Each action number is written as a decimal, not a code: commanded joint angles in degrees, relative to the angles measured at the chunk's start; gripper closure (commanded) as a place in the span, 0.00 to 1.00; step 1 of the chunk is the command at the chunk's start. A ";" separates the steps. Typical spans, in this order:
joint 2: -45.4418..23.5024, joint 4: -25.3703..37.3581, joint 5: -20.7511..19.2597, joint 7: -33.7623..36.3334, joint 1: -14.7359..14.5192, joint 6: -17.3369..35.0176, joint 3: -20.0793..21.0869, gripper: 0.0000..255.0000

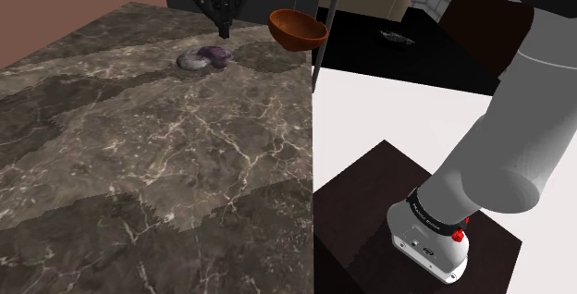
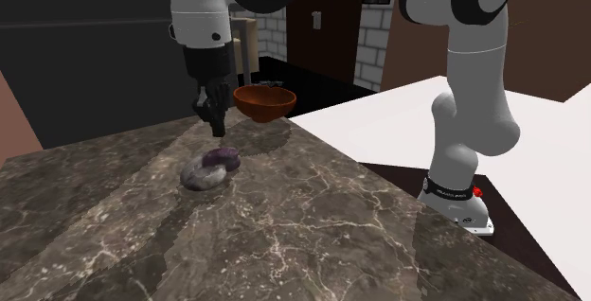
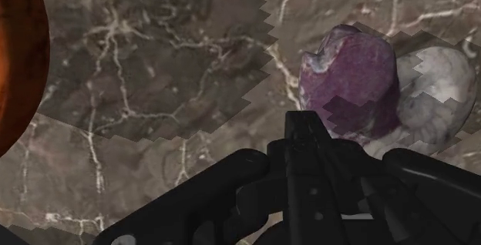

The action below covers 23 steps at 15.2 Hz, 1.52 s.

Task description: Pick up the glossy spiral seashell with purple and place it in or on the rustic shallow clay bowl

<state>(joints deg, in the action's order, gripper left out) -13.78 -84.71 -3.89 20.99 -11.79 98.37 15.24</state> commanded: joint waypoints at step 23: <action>7.31 -16.30 10.76 -27.66 4.09 13.51 2.69 1.00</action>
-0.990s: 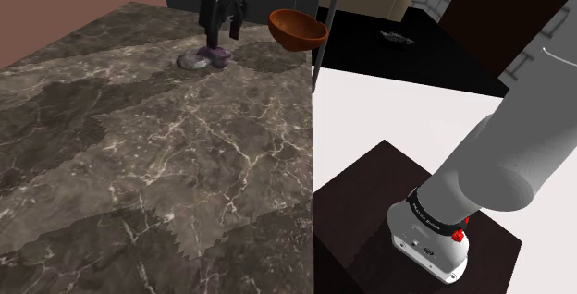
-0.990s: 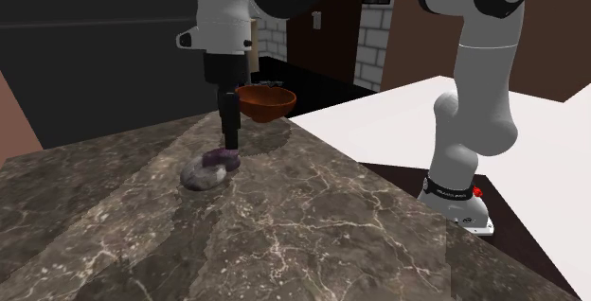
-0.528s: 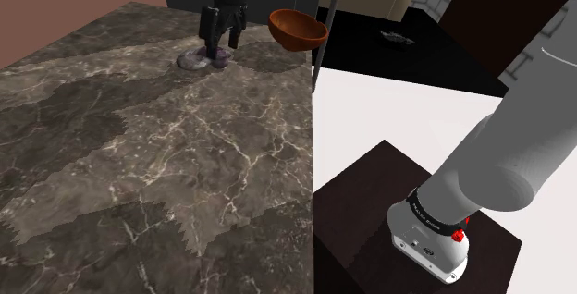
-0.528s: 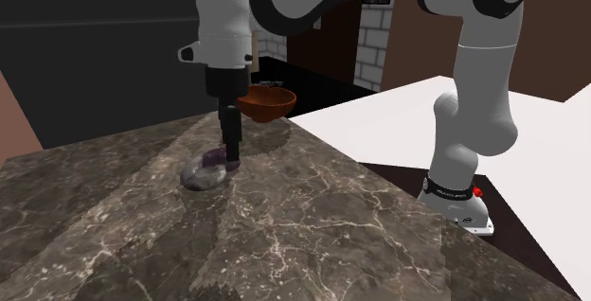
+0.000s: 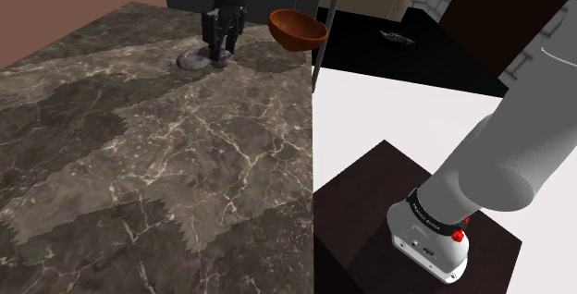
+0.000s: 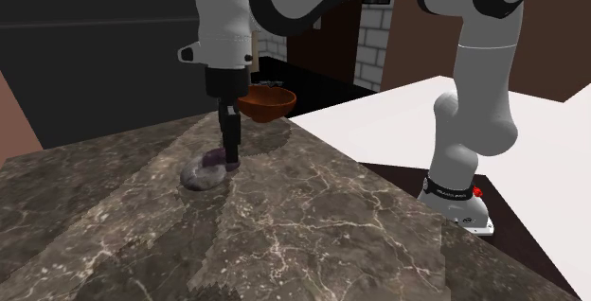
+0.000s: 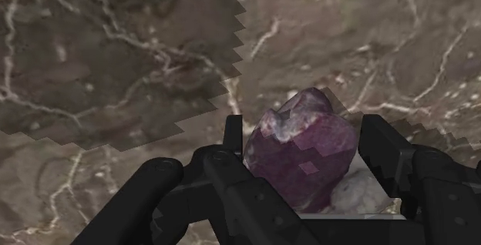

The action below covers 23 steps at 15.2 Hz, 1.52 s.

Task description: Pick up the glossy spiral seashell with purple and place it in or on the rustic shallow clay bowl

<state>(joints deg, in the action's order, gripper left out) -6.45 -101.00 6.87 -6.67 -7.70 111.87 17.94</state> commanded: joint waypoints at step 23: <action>-0.48 13.64 -0.59 1.76 -0.12 -13.08 0.07 1.00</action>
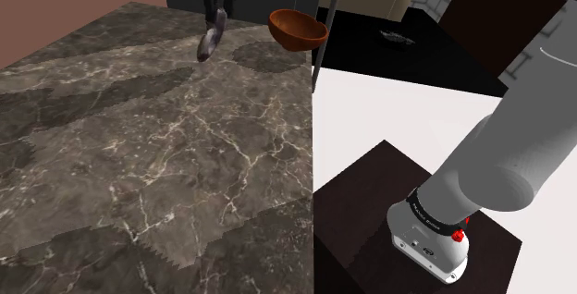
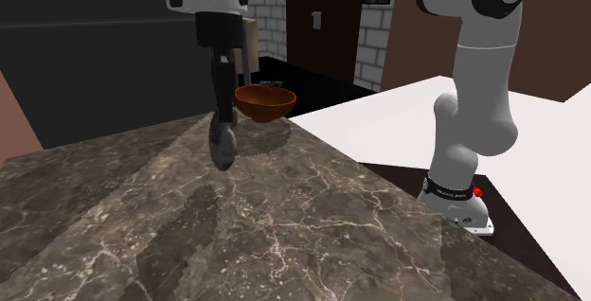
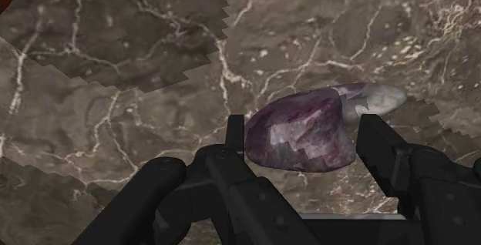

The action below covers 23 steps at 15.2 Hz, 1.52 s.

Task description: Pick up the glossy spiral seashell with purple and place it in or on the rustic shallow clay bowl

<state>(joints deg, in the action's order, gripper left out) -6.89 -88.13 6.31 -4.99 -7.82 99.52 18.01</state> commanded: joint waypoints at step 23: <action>7.84 2.84 3.22 -13.65 8.53 -12.59 -6.84 1.00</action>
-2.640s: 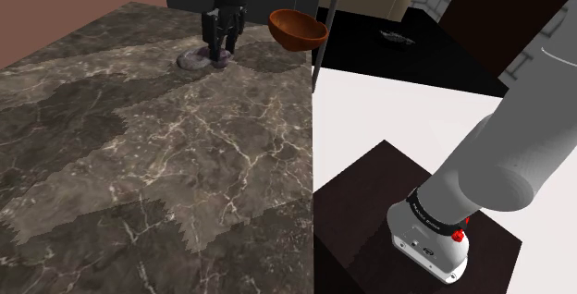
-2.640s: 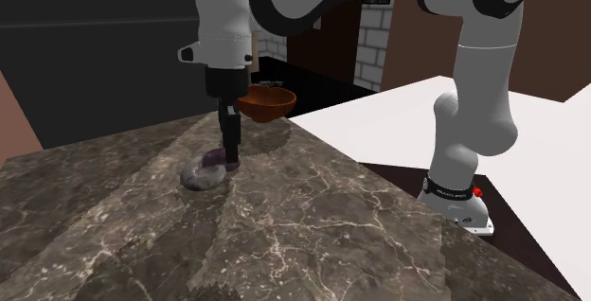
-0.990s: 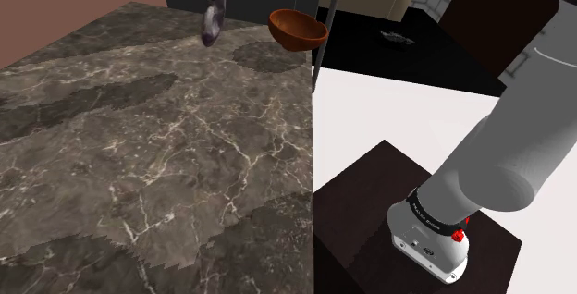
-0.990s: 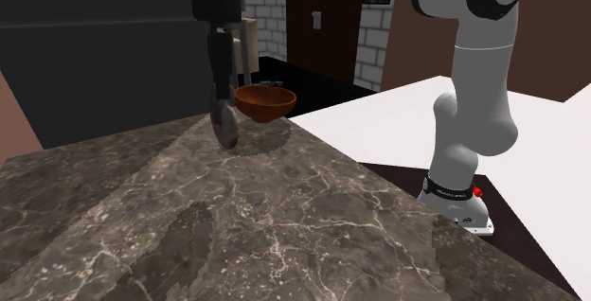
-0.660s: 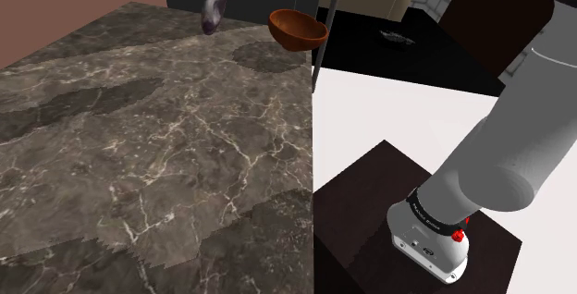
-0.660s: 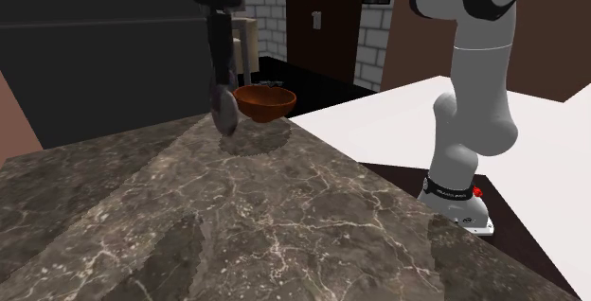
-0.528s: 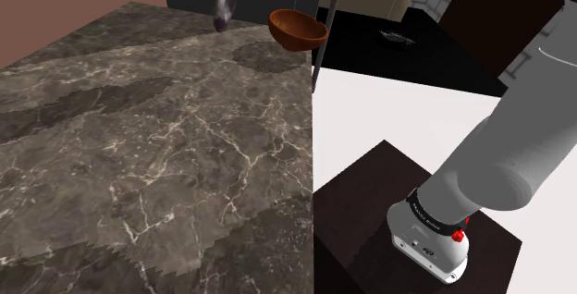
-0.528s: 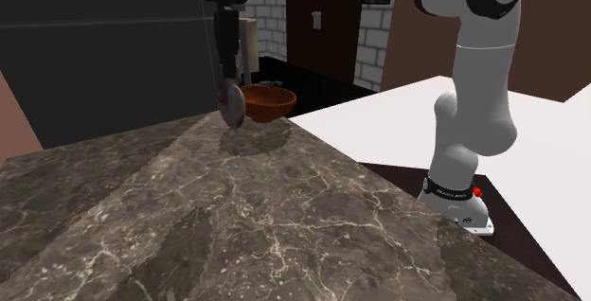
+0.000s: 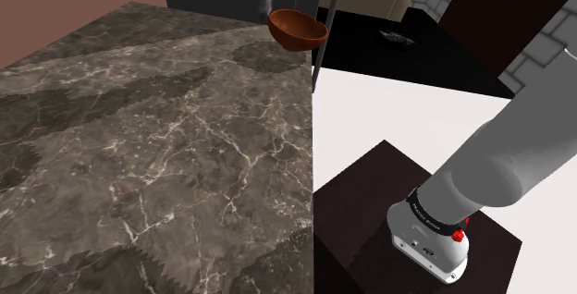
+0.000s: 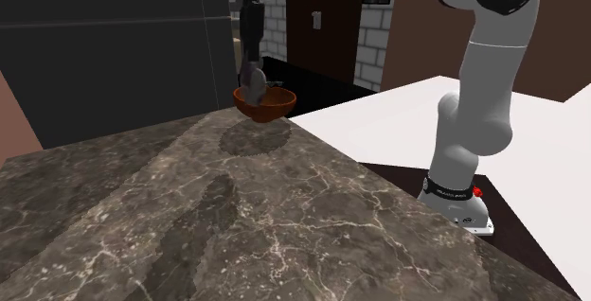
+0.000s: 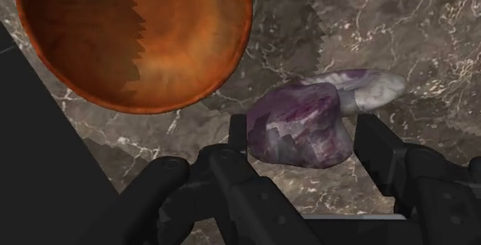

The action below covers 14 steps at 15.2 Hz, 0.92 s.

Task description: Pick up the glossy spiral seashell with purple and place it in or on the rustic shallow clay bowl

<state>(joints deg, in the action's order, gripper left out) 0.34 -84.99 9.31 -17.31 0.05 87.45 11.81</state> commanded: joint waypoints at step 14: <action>4.82 -6.40 0.72 -15.03 7.04 -0.92 -7.86 1.00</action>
<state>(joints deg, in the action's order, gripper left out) 4.83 -90.18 10.02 -32.13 7.07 85.65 3.97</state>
